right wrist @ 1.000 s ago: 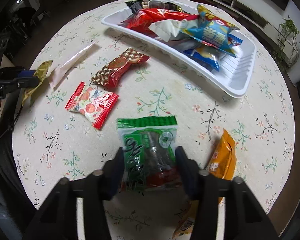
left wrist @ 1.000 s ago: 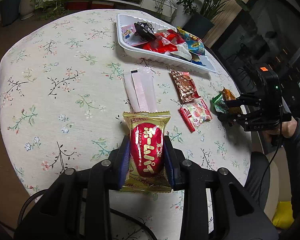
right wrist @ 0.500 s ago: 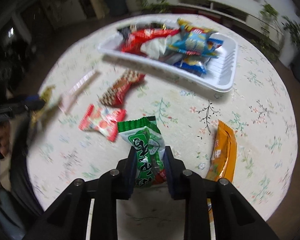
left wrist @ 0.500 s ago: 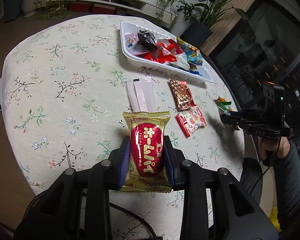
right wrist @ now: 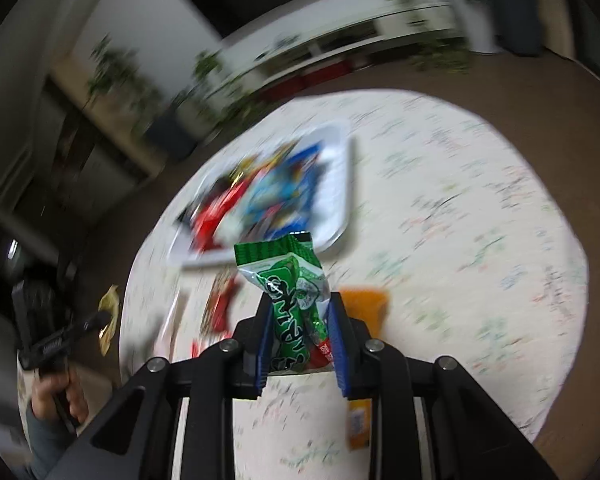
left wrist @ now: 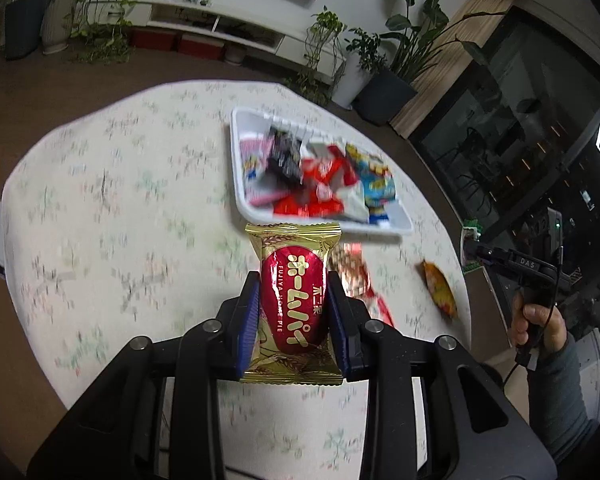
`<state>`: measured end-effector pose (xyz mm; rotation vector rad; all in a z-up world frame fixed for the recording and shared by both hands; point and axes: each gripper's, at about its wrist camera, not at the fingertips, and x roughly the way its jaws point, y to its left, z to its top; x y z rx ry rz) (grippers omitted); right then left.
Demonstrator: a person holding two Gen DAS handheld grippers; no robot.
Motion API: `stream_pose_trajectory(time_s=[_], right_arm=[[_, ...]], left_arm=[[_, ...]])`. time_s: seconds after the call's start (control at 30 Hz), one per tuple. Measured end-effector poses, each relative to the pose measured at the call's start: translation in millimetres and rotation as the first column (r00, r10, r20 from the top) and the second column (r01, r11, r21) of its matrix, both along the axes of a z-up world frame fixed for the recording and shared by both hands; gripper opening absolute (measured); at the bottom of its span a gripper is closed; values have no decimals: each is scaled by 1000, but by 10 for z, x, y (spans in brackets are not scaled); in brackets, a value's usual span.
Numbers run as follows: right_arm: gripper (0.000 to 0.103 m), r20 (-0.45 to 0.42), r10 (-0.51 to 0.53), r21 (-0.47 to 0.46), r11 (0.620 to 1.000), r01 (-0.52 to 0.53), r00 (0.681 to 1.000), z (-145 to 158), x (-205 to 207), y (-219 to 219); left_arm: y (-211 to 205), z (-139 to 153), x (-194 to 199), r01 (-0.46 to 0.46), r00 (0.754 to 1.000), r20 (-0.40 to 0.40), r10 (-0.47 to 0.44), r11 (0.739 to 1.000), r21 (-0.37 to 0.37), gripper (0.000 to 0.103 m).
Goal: Organize snacks
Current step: 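Carry both packets into the white tray and lower them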
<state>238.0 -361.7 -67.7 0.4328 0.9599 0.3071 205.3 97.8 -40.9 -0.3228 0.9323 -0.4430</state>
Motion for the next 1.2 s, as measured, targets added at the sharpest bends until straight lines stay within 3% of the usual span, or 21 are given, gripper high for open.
stream_pose_trajectory(time_s=[0.23, 0.37, 0.57, 0.87, 1.2], right_arm=[[28, 88, 39, 15, 999, -41, 995, 416, 440, 300], [28, 125, 83, 19, 996, -86, 989, 551, 739, 554], [28, 27, 61, -12, 998, -60, 998, 271, 1139, 671], [28, -81, 19, -103, 994, -28, 997, -217, 1336, 696], [30, -90, 14, -119, 993, -25, 996, -339, 1393, 685]], left_arm=[[-355, 416, 763, 30, 997, 69, -31, 999, 11, 29], [-665, 477, 1213, 48, 995, 86, -51, 998, 36, 29], [-1095, 237, 1740, 89, 995, 37, -93, 991, 100, 29], [-1262, -208, 2040, 102, 995, -30, -98, 986, 133, 29], [-1354, -391, 2143, 96, 995, -47, -90, 984, 150, 29]])
